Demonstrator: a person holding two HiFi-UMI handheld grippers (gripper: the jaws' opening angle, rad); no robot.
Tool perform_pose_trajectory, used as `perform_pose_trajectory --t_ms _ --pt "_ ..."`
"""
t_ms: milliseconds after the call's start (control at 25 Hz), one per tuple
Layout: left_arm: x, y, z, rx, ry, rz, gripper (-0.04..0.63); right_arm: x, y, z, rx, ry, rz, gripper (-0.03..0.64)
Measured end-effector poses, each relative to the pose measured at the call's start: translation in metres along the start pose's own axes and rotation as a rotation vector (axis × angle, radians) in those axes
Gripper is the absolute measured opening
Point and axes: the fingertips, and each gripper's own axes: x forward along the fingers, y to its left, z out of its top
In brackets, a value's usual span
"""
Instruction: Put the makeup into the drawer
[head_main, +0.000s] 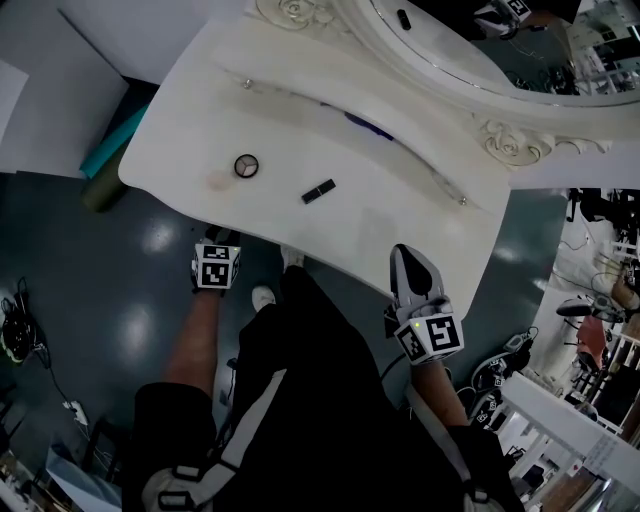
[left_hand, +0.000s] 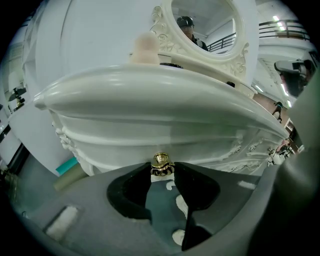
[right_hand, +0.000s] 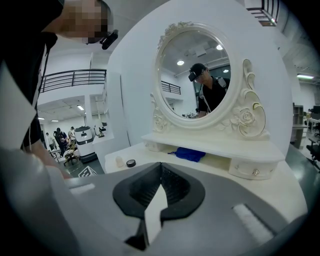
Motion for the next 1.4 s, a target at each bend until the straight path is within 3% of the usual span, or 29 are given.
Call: perform_pose_trajectory --t_ms 680,1400 --pt "-0.007 0.001 -0.012 0.014 0.041 -0.005 0.147 -0.003 0.017 -0.002 -0.008 -0.014 0.025 0.000" --pt "-0.037 0.002 -0.062 0.022 0.059 -0.001 0.148 0.000 0.057 0.003 -0.020 -0.042 0.095 0.000"
